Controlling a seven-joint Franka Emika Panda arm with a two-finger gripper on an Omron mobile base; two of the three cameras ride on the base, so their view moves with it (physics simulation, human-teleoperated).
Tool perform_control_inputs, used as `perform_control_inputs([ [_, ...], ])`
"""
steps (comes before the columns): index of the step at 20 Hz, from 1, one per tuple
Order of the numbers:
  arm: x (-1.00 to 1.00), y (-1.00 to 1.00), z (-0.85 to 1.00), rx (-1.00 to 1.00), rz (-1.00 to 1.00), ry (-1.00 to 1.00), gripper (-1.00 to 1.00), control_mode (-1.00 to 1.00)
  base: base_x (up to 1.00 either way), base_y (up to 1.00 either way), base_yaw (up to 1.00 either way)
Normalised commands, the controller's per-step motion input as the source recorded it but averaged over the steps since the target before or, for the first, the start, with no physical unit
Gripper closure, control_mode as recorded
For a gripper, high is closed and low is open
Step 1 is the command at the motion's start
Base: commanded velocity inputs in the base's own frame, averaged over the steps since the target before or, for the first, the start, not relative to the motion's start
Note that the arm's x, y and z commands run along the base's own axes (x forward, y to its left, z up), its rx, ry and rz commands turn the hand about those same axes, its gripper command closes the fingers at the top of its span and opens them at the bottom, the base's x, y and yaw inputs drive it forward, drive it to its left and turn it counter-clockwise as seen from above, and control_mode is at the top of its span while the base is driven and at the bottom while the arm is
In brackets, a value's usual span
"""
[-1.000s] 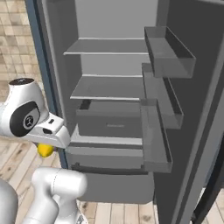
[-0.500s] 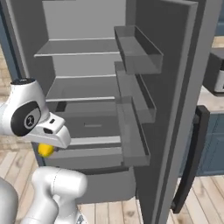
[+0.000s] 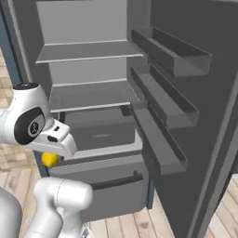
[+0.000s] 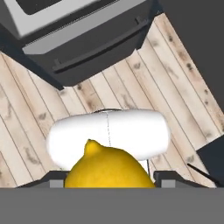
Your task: Retrieve a lemon from the fridge and place it on the cutting board with the fish.
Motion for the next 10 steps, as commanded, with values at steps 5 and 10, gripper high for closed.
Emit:
perform_control_inputs([
  [5, 0.0, 0.0, 0.0, 0.0, 0.0, 0.0, 1.0, 1.0, 0.3, 1.0, -0.2],
  [10, 0.0, 0.0, 0.0, 0.0, 0.0, 0.0, 1.0, 1.0, -0.19, 0.26, -0.38],
])
